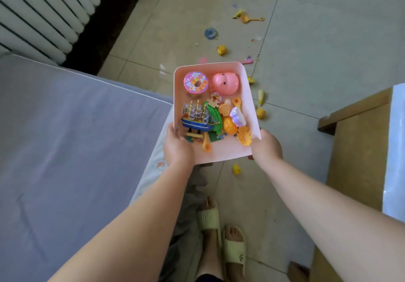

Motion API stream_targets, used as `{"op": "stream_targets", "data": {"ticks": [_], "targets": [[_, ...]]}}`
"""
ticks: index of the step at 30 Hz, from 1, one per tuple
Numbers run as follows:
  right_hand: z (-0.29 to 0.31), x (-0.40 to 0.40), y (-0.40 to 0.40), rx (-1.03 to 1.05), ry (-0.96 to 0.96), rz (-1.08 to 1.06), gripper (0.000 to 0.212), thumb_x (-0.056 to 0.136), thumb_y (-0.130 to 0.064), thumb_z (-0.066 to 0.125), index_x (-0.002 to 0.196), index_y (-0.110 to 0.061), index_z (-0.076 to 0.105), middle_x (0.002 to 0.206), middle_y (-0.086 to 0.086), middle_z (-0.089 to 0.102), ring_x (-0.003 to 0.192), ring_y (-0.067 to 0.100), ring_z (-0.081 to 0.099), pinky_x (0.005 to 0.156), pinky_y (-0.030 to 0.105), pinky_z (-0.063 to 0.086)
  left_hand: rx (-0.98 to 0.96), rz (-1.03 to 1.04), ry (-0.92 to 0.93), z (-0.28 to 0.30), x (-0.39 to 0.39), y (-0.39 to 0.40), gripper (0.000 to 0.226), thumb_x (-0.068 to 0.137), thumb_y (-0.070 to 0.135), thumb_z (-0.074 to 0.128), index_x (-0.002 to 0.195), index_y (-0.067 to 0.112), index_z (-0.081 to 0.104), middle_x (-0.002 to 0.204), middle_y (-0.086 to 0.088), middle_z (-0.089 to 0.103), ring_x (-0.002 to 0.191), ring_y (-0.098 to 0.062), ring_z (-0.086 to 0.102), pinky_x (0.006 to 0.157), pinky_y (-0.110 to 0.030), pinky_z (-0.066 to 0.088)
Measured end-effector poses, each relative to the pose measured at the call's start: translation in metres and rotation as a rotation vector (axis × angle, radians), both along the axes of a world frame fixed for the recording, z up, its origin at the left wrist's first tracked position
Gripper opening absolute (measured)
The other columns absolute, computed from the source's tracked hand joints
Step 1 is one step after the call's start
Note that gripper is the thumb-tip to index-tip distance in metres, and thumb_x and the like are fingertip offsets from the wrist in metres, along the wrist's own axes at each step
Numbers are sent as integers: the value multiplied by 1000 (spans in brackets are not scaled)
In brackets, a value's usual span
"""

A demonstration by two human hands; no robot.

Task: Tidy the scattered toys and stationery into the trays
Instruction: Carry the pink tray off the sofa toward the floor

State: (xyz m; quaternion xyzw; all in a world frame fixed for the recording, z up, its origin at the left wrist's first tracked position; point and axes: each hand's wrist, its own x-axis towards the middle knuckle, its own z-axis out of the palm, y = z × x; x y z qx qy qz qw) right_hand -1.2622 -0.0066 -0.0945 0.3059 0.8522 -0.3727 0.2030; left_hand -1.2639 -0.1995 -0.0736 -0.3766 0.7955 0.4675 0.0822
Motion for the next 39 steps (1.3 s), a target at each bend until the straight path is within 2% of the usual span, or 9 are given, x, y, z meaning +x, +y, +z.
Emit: {"op": "stream_targets", "data": {"ticks": [4, 8, 13, 21, 27, 29, 32, 35, 39], "targets": [[-15, -27, 28, -18, -69, -166, 25, 89, -26, 38, 94, -11, 58, 98, 12, 66, 93, 36, 64, 81, 39, 52, 28, -58, -2, -20, -49, 30, 41, 90, 0, 31, 118, 21, 53, 97, 1, 60, 96, -27, 60, 86, -34, 48], [-29, -62, 42, -43, -158, -384, 35, 80, -39, 33, 97, -14, 52, 92, 12, 67, 83, 36, 69, 76, 49, 58, 34, -115, -8, -30, -92, 54, 42, 91, -2, 31, 121, 19, 52, 95, -1, 58, 94, -26, 56, 79, -30, 41], [-44, -102, 44, -437, -191, -775, 27, 89, -26, 43, 101, -6, 54, 80, 15, 69, 67, 30, 71, 56, 35, 57, 23, -182, -13, -45, -140, 88, 45, 91, 1, 31, 125, 22, 51, 100, -1, 63, 91, -24, 58, 74, -27, 39], [-90, -162, 98, -493, -101, -871, 22, 84, -5, 42, 101, -1, 55, 76, 20, 68, 62, 31, 68, 58, 35, 57, 4, -347, -53, -85, -215, 161, 34, 94, 6, 34, 120, 17, 52, 103, -8, 65, 94, -32, 60, 72, -29, 40], [-158, -213, 185, -542, -33, -964, 31, 87, 2, 35, 109, -3, 57, 88, 19, 66, 65, 27, 66, 52, 32, 54, 65, -574, -133, -154, -271, 241, 60, 92, 9, 34, 146, 32, 28, 122, -8, 61, 106, -32, 59, 92, -42, 50], [-186, -228, 214, -550, -22, -1009, 32, 89, 3, 34, 112, -3, 56, 87, 17, 65, 64, 25, 65, 47, 29, 53, 123, -601, -163, -183, -283, 269, 67, 89, 8, 37, 149, 36, 23, 126, -4, 59, 106, -28, 59, 92, -39, 50], [-229, -244, 261, -533, 0, -1068, 34, 91, 3, 35, 118, -4, 55, 94, 18, 65, 62, 25, 64, 39, 25, 52, 170, -646, -246, -223, -293, 308, 66, 91, 8, 40, 150, 33, 22, 124, 0, 58, 105, -26, 59, 86, -30, 48], [-265, -259, 301, -481, -8, -1035, 39, 91, 3, 35, 124, -4, 53, 104, 17, 64, 61, 24, 65, 42, 29, 55, 200, -667, -353, -256, -298, 340, 63, 92, 12, 42, 150, 29, 23, 131, -5, 58, 114, -30, 58, 96, -40, 49], [-314, -284, 334, -434, -108, -991, 38, 90, 4, 34, 121, -4, 55, 101, 20, 67, 60, 28, 66, 36, 27, 51, 245, -613, -454, -299, -308, 371, 61, 79, 17, 44, 138, 28, 41, 121, -7, 63, 104, -30, 64, 87, -40, 54]]}}
